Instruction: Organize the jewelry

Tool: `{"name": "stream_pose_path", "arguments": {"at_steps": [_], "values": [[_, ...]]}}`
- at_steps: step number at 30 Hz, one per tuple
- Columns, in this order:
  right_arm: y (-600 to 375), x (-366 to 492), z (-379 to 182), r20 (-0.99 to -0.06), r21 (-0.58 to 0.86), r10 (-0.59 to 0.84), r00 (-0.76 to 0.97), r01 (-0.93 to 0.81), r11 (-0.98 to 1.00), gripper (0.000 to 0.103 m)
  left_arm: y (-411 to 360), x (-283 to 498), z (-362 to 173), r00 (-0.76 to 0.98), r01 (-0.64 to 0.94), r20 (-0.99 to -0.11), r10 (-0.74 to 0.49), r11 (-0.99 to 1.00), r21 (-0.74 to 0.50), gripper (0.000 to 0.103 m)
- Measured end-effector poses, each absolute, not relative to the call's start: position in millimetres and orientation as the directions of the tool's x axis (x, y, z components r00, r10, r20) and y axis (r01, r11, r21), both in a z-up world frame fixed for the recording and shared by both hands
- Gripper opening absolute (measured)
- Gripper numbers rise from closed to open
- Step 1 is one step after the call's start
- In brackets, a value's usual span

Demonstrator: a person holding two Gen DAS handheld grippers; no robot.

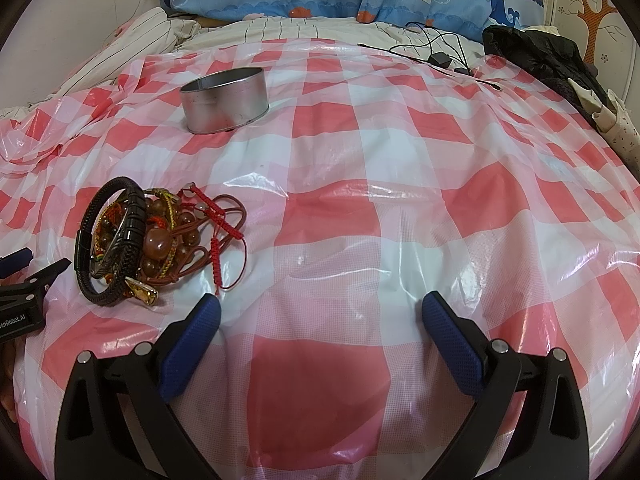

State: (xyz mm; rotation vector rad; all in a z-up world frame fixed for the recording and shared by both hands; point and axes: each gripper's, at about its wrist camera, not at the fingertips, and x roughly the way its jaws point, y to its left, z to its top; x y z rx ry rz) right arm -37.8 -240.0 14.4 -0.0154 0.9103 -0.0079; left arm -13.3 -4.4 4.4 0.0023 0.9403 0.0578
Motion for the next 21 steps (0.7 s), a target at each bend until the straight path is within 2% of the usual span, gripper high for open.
{"name": "stream_pose_path", "arguments": {"at_steps": [12,18,21], "values": [[-240,-38,14,-0.79,-0.016,-0.013,0.613,0.0,1.0,0.097,-4,-16,5,0.595,-0.05,-0.802,0.05,0.998,0.025,0.097],[-240,-37,15,-0.791,-0.013,-0.011,0.611,0.0,1.0,0.097,-13,-38,32,0.685,0.023,-0.728,0.029,0.998,0.061,0.097],[-240,-37,15,-0.791,-0.015,-0.012,0.611,0.0,1.0,0.097,-17,-35,24,0.62,0.064,-0.785,0.007,0.996,0.059,0.097]]}}
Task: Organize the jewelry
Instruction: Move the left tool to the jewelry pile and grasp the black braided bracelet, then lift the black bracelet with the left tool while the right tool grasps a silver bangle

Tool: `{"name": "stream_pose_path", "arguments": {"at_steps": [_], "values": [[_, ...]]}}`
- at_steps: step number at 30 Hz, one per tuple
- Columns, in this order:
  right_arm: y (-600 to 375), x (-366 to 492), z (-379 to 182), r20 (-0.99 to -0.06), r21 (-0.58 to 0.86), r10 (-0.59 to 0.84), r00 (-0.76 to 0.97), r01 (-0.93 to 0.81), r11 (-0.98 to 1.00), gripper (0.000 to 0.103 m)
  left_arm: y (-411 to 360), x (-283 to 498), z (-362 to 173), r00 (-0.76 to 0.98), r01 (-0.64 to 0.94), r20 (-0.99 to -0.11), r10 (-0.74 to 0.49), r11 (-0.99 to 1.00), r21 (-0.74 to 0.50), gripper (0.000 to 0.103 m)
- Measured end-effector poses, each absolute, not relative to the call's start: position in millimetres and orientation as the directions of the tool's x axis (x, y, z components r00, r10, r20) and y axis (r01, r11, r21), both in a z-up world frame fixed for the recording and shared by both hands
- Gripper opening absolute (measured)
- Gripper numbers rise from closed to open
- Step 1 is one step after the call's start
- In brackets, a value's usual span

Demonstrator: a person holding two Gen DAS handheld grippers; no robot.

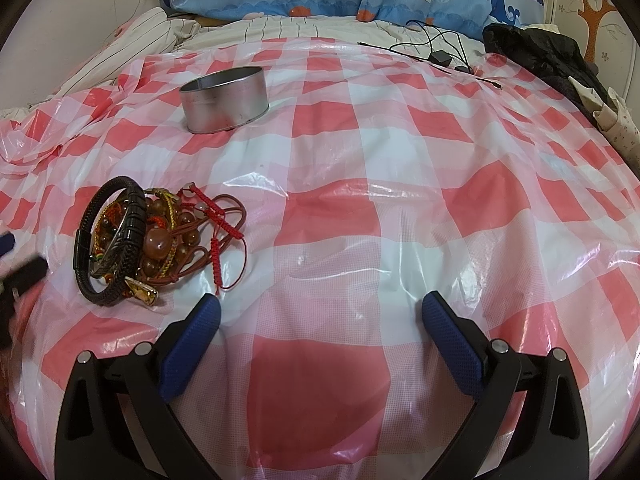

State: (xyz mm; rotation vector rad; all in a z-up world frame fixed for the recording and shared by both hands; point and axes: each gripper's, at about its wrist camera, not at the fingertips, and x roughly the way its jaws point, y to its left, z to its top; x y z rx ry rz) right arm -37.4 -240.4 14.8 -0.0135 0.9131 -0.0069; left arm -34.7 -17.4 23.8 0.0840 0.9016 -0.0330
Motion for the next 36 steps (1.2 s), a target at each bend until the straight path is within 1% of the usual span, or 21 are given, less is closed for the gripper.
{"name": "stream_pose_path", "arguments": {"at_steps": [2,4,5,9,10,12,13,14,15,16,17,21,23,24,26,27,31,36], "values": [[-240,-37,15,-0.791,-0.015,-0.012,0.612,0.0,1.0,0.097,-14,-33,20,0.6,0.051,-0.8,-0.006,0.998,0.031,0.097],[-240,-37,15,-0.791,-0.015,-0.012,0.611,0.0,1.0,0.097,-14,-36,25,0.619,0.051,-0.785,-0.012,0.998,0.026,0.097],[-240,-37,15,-0.791,-0.015,-0.012,0.612,0.0,1.0,0.097,-16,-37,29,0.636,0.064,-0.772,-0.02,0.998,0.026,0.094],[-241,-37,14,-0.793,-0.018,-0.015,0.609,0.001,1.0,0.097,-32,-36,44,0.671,0.173,-0.729,-0.134,0.985,-0.022,0.091],[-241,-37,13,-0.794,-0.018,-0.015,0.608,0.001,1.0,0.097,-36,-35,47,0.676,0.186,-0.725,-0.137,0.983,-0.012,0.087],[-241,-37,13,-0.794,-0.019,-0.016,0.607,0.001,1.0,0.097,-46,-29,51,0.677,0.22,-0.724,-0.133,0.975,0.027,0.084],[-240,-37,13,-0.795,-0.019,-0.016,0.607,0.001,1.0,0.097,-50,-26,52,0.678,0.24,-0.723,-0.133,0.97,0.046,0.077],[-240,-36,13,-0.795,-0.019,-0.016,0.607,0.001,1.0,0.097,-54,-21,52,0.673,0.259,-0.726,-0.142,0.964,0.052,0.065],[-240,-36,13,-0.795,-0.019,-0.016,0.607,0.001,1.0,0.097,-57,-16,51,0.662,0.284,-0.731,-0.163,0.958,0.044,0.059],[-240,-36,13,-0.795,-0.019,-0.016,0.606,0.001,1.0,0.097,-58,-12,51,0.651,0.309,-0.735,-0.192,0.951,0.025,0.047],[-240,-36,13,-0.795,-0.019,-0.016,0.607,0.001,1.0,0.097,-60,-7,49,0.633,0.336,-0.74,-0.228,0.942,-0.002,0.038],[-240,-36,13,-0.795,-0.019,-0.016,0.607,0.001,1.0,0.097,-72,5,40,0.598,0.385,-0.762,-0.251,0.923,-0.002,0.032],[-240,-36,13,-0.795,-0.019,-0.016,0.607,0.001,1.0,0.097,-77,8,37,0.594,0.397,-0.765,-0.249,0.918,0.009,0.024],[-240,-36,13,-0.795,-0.019,-0.015,0.607,0.001,1.0,0.097,-77,10,35,0.59,0.399,-0.767,-0.252,0.917,0.007,0.022],[-240,-36,13,-0.795,-0.019,-0.016,0.607,0.001,1.0,0.097,-75,10,36,0.589,0.398,-0.764,-0.265,0.917,-0.011,0.012],[-240,-37,13,-0.795,-0.019,-0.016,0.607,0.001,1.0,0.097,-74,11,36,0.587,0.396,-0.763,-0.27,0.918,-0.02,0.009],[-240,-36,13,-0.795,-0.019,-0.016,0.606,0.001,1.0,0.097,-68,15,38,0.56,0.397,-0.768,-0.311,0.914,-0.081,0.006],[-240,-36,13,-0.795,-0.016,-0.013,0.606,0.001,1.0,0.097,-55,19,53,0.549,0.39,-0.74,-0.389,0.902,-0.184,0.006]]}}
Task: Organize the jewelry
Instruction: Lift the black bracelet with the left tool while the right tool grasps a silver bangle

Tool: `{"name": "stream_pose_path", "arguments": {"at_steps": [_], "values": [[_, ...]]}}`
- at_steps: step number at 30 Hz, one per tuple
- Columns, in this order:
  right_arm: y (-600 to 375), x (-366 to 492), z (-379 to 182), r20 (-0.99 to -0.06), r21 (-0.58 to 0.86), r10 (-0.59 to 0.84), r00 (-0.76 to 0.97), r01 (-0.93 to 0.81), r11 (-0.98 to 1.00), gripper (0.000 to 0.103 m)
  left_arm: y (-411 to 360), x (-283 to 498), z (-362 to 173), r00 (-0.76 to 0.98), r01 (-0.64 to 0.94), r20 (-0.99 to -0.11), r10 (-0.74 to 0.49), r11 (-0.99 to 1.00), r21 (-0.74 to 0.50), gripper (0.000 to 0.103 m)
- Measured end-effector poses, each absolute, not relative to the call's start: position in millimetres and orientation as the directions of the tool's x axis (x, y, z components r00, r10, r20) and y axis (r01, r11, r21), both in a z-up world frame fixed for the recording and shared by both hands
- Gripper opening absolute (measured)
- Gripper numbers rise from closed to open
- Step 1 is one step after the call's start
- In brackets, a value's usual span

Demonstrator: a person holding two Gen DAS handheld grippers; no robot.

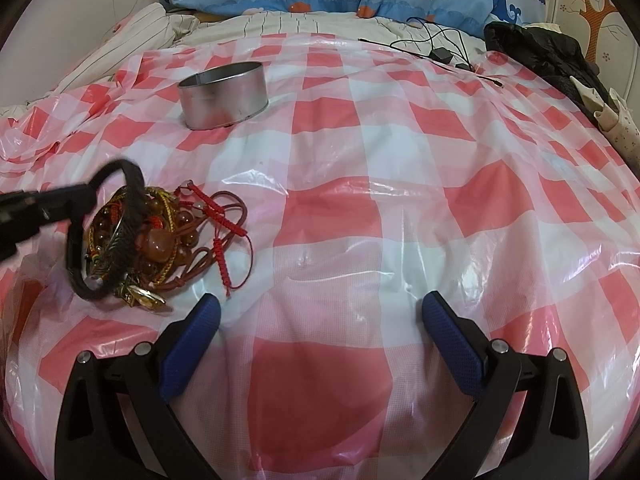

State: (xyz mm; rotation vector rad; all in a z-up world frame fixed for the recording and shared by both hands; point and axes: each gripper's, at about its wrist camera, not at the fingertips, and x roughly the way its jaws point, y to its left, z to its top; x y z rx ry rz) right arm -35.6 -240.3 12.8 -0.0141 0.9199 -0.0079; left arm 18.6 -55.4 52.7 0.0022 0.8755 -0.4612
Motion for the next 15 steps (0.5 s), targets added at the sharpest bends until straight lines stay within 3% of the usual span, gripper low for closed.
{"name": "stream_pose_path", "arguments": {"at_steps": [5,6,10,12,14,15], "values": [[-249,-43,19,-0.767,0.029,0.009,0.641,0.021,0.999,0.096,-35,35,75,0.592,0.351,-0.702,-0.397,0.91,-0.219,0.006],[-252,-51,28,-0.725,0.047,0.016,0.688,0.026,0.999,0.096,-31,37,76,0.598,0.341,-0.698,-0.394,0.913,-0.224,0.006],[-238,-75,62,-0.574,0.064,0.145,0.806,-0.132,0.989,0.096,-3,46,67,0.61,0.264,-0.685,-0.398,0.917,-0.298,0.006],[-218,-73,65,-0.588,0.028,0.208,0.782,-0.237,0.971,0.095,7,50,65,0.615,0.233,-0.685,-0.39,0.92,-0.314,0.006],[-200,-65,59,-0.63,0.044,0.284,0.723,-0.332,0.942,0.072,17,54,68,0.629,0.209,-0.67,-0.394,0.916,-0.343,0.006],[-192,-57,53,-0.66,0.078,0.323,0.678,-0.366,0.927,0.066,21,56,69,0.635,0.2,-0.663,-0.397,0.913,-0.355,0.006]]}}
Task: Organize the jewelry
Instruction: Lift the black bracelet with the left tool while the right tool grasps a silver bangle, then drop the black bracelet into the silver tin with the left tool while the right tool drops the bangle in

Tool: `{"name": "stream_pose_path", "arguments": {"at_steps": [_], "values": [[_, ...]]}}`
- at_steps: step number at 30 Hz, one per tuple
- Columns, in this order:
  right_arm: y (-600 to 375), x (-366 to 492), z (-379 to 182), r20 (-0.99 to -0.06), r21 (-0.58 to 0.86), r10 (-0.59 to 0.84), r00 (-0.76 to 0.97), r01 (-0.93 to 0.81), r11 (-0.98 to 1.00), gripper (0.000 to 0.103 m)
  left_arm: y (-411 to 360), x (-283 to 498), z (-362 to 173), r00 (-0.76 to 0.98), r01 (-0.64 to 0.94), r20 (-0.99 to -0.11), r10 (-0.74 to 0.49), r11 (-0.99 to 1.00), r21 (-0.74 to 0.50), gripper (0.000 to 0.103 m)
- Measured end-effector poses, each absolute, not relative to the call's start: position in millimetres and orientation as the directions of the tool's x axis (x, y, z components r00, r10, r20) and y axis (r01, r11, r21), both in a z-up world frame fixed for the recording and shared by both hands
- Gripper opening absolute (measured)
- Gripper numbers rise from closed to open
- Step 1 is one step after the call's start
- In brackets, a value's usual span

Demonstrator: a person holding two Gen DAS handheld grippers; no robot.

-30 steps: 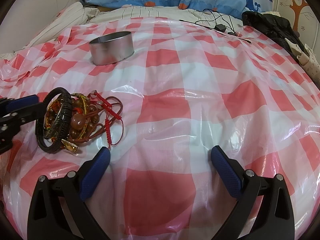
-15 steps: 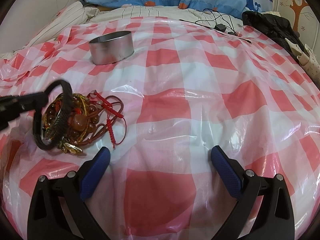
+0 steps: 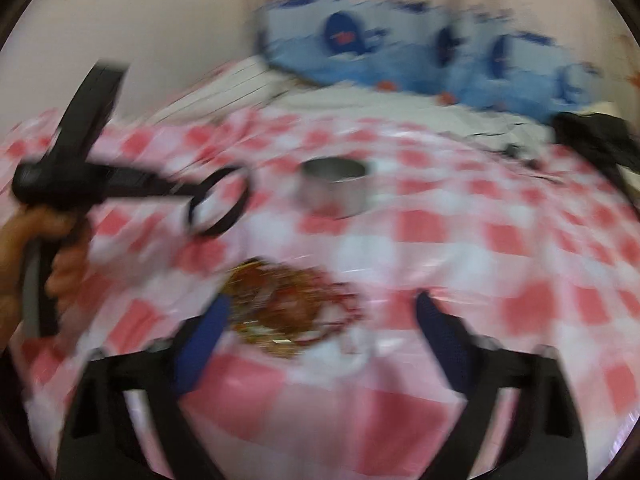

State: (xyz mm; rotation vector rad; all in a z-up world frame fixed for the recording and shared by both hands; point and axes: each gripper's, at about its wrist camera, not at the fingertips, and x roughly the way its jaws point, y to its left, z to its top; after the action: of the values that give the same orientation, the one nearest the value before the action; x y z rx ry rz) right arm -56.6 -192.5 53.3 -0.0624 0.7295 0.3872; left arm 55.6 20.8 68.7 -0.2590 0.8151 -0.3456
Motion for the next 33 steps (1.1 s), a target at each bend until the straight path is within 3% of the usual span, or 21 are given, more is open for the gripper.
{"name": "stream_pose_path", "arguments": {"at_steps": [2,7,12,14,16,19,28,33], "values": [[-188,-43,46,-0.692,0.13,0.358,0.627,-0.379,0.916,0.046,26,57,69,0.64,0.19,-0.657,-0.398,0.911,-0.367,0.006],[-186,-23,42,-0.718,0.213,0.413,0.56,-0.388,0.897,0.032,27,57,74,0.648,0.194,-0.648,-0.401,0.909,-0.369,0.006],[-180,1,33,-0.763,0.22,0.404,0.505,-0.384,0.897,0.029,25,58,76,0.648,0.196,-0.647,-0.401,0.909,-0.368,0.006],[-178,4,32,-0.768,0.205,0.395,0.504,-0.39,0.898,0.014,25,58,75,0.649,0.196,-0.647,-0.401,0.91,-0.366,0.006],[-177,5,34,-0.768,0.202,0.407,0.495,-0.415,0.887,0.006,25,57,75,0.647,0.196,-0.65,-0.399,0.911,-0.363,0.006],[-181,3,40,-0.757,0.193,0.418,0.503,-0.438,0.878,0.005,24,58,74,0.643,0.196,-0.656,-0.395,0.913,-0.358,0.006],[-241,19,46,-0.671,0.387,0.504,0.544,-0.323,0.864,0.005,13,62,62,0.624,0.198,-0.69,-0.367,0.928,-0.315,0.006],[-253,40,64,-0.649,0.386,0.49,0.582,-0.304,0.871,0.005,-1,79,64,0.619,0.207,-0.692,-0.371,0.927,-0.312,0.006]]}}
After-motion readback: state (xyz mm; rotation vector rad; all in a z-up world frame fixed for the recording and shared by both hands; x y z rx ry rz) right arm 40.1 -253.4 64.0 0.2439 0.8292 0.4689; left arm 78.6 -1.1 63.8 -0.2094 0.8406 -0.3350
